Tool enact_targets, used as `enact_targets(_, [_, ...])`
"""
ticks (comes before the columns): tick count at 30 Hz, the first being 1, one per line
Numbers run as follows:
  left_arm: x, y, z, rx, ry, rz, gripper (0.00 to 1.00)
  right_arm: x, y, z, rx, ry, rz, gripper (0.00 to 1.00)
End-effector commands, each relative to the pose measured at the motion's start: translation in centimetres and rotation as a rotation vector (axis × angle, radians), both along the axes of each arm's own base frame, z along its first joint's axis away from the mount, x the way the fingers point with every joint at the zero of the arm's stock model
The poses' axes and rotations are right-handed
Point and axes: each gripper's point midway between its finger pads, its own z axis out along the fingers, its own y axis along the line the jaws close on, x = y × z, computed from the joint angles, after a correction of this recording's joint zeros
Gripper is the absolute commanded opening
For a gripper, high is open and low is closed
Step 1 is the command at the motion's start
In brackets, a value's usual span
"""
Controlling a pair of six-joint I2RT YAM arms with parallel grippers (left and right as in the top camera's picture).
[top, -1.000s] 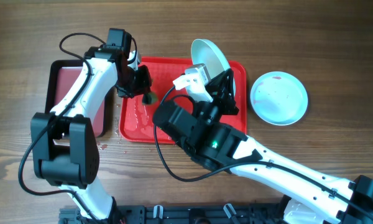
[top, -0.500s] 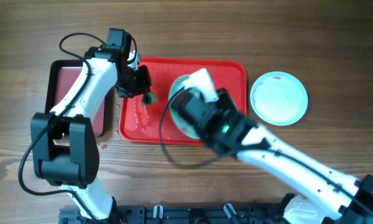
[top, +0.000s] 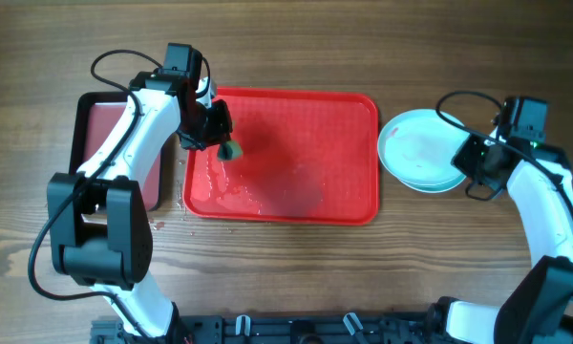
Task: Clean dirty plates on tray and stack at the side
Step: 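Lift teal plate with right gripper and stack it on plate pile, then place the sponge on the small dark tray with the left gripper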
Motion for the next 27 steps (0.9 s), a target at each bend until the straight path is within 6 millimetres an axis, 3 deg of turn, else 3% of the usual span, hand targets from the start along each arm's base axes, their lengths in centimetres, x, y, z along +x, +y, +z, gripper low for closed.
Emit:
enact_targets(1, [0.0, 1.2, 0.2, 0.033, 0.015, 0.030, 0.04, -0.4, 0.2, -1.4, 0.011, 0.005, -0.013, 0.04])
enact_targets(4, [0.3, 6.5, 4.2, 0.144, 0.028, 0.139, 0.04, -0.7, -0.4, -2.0, -0.007, 0.031, -0.055, 0.05])
enact_targets(5, [0.2, 9.8, 5.8, 0.222, 0.021, 0.202, 0.04, -1.0, -0.7, -2.0, -0.014, 0.042, -0.090, 0.11])
enact_targets(6, [0.0, 11.5, 6.5, 0.254, 0.017, 0.238, 0.04, -1.1, -1.0, -2.0, -0.019, 0.042, -0.114, 0.25])
enact_targets(7, [-0.5, 13.9, 6.9, 0.278, 0.023, 0.295, 0.04, -0.7, -1.0, -1.9, -0.014, 0.025, -0.126, 0.31])
enact_targets(9, [-1.2, 16.8, 6.8, 0.315, 0.048, 0.359, 0.04, 0.2, -1.0, -1.5, -0.006, -0.014, -0.123, 0.52])
enact_targets(11, [-1.3, 19.0, 6.7, 0.345, 0.047, 0.403, 0.04, 1.8, -0.2, 0.0, 0.027, -0.066, -0.044, 0.63])
enact_targets(14, [-1.3, 20.5, 6.8, 0.383, 0.034, 0.428, 0.04, 4.2, 1.9, 3.6, 0.115, -0.143, 0.097, 0.66])
enact_targets(15, [-1.1, 20.7, 6.6, 0.394, 0.028, 0.431, 0.04, 5.1, 3.8, 5.5, 0.167, -0.178, 0.190, 0.66])
enact_targets(16, [-1.0, 20.8, 6.2, 0.394, 0.021, 0.432, 0.04, 5.3, 4.7, 6.1, 0.190, -0.185, 0.214, 0.67])
enact_targets(20, [-1.1, 22.5, 2.4, 0.494, -0.002, 0.455, 0.04, 5.0, 7.6, 5.9, 0.207, -0.157, 0.290, 0.67])
enact_targets(24, [-1.3, 22.6, -1.7, 0.501, -0.040, 0.469, 0.05, 4.5, 10.2, 5.7, 0.196, -0.130, 0.380, 0.67])
enact_targets(26, [-1.7, 22.9, -3.6, 0.524, -0.066, 0.480, 0.12, 4.2, 10.7, 5.4, 0.150, -0.103, 0.395, 0.67])
enact_targets(27, [-1.9, 22.9, -4.3, 0.525, -0.072, 0.482, 0.30, 4.0, 10.9, 5.4, 0.137, -0.098, 0.402, 0.67])
